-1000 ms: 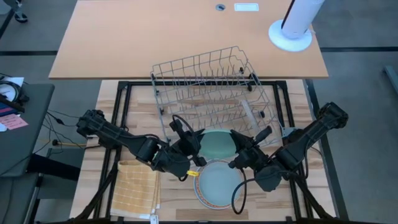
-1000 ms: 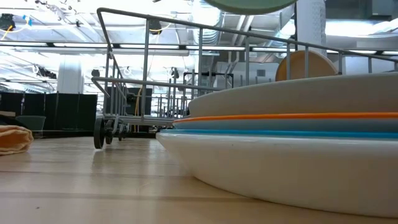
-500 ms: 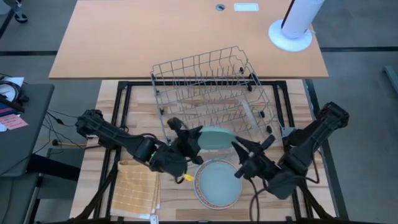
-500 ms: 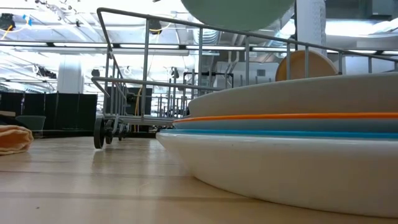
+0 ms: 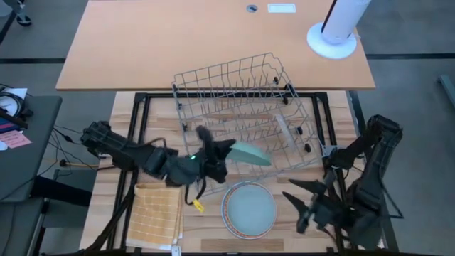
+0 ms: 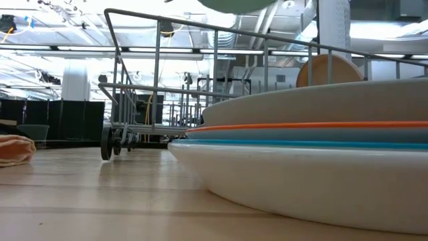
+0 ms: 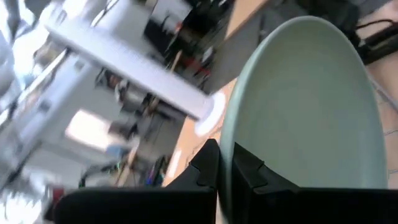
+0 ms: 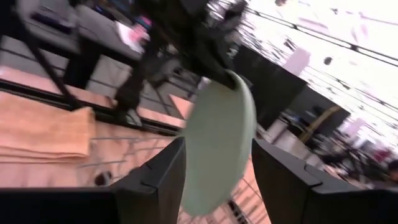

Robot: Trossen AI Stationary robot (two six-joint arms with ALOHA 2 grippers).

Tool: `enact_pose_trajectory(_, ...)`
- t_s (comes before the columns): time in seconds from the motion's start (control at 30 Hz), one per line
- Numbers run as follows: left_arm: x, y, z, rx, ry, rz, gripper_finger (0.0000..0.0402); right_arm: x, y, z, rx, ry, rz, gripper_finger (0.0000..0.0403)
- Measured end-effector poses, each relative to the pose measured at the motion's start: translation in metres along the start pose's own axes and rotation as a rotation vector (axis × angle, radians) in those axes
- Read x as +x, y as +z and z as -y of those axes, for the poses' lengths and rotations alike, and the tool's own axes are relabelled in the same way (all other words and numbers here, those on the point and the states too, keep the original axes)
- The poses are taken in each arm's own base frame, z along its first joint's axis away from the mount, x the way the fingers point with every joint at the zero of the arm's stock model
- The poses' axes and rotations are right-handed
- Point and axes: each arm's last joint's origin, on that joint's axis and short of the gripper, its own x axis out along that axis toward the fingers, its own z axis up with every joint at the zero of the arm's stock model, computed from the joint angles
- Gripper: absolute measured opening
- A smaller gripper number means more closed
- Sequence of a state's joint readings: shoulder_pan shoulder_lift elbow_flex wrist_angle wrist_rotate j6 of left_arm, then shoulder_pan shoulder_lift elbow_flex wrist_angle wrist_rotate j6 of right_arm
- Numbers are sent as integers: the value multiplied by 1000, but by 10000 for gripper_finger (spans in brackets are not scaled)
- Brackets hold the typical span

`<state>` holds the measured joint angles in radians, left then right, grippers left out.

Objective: Sort dishes
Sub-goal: Put the green plate in the dish rack

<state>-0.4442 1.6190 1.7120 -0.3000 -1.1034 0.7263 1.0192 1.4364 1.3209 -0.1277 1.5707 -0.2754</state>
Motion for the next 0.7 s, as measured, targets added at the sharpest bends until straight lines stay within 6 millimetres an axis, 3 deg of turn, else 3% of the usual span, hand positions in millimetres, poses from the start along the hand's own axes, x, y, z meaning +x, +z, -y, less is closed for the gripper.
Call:
enact_pose_trajectory(0.27, 40, 2, -24, 240, -122, 380, 0, -23, 10, 42, 127, 78, 38, 174)
enact_pose_trajectory(0.43, 58, -6, -30, 409, -151, 495, 0, -28, 3, 57, 98, 100, 51, 167)
enact_pose_trajectory(0.53, 69, -14, -34, 457, -164, 482, 0, -25, -6, 65, 35, 91, 50, 166)
enact_pose_trajectory(0.7, 94, -28, -40, 467, -186, 486, 0, -2, -16, 92, 21, 10, 5, 166)
